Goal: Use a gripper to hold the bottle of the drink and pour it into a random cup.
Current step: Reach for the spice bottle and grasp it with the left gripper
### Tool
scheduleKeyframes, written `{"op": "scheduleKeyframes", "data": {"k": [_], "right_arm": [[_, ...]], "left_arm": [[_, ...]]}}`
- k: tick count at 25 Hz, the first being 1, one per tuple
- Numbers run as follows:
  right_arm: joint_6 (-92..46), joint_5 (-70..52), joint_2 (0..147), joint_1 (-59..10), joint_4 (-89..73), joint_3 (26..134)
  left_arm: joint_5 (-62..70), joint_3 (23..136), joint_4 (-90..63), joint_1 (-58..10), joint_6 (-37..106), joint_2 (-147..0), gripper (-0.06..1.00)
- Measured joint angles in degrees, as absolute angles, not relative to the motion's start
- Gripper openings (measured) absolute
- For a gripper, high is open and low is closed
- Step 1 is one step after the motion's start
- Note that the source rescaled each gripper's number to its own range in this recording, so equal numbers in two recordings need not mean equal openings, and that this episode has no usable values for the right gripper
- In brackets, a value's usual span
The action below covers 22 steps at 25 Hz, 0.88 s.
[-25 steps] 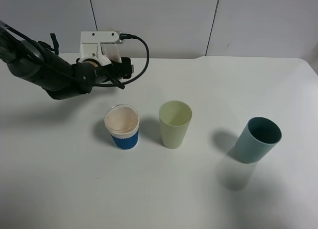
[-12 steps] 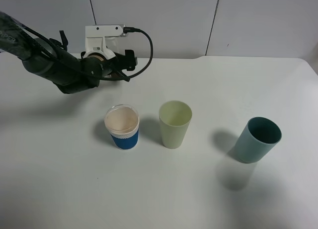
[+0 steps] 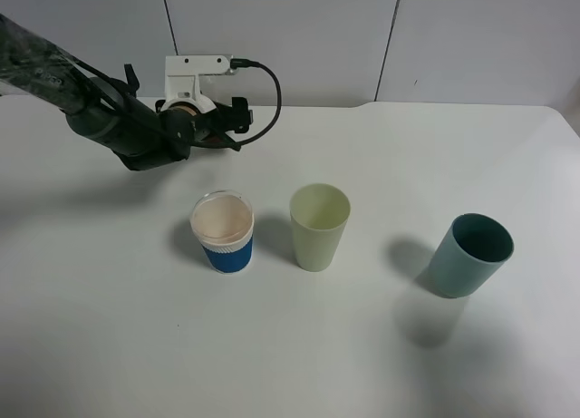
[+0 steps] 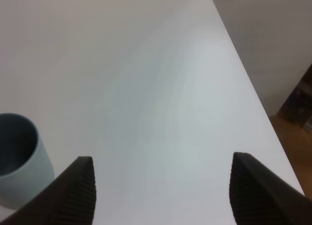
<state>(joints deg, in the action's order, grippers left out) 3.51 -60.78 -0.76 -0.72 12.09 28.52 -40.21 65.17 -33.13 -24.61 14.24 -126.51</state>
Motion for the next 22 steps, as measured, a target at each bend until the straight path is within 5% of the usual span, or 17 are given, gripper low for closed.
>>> {"op": "scheduleKeyframes", "data": {"k": [22], "right_arm": [[3.5, -60.8, -0.8, -0.7, 12.1, 28.5]], "left_arm": [[-45.8, 70.3, -30.2, -23.4, 13.1, -133.6, 0.86]]}}
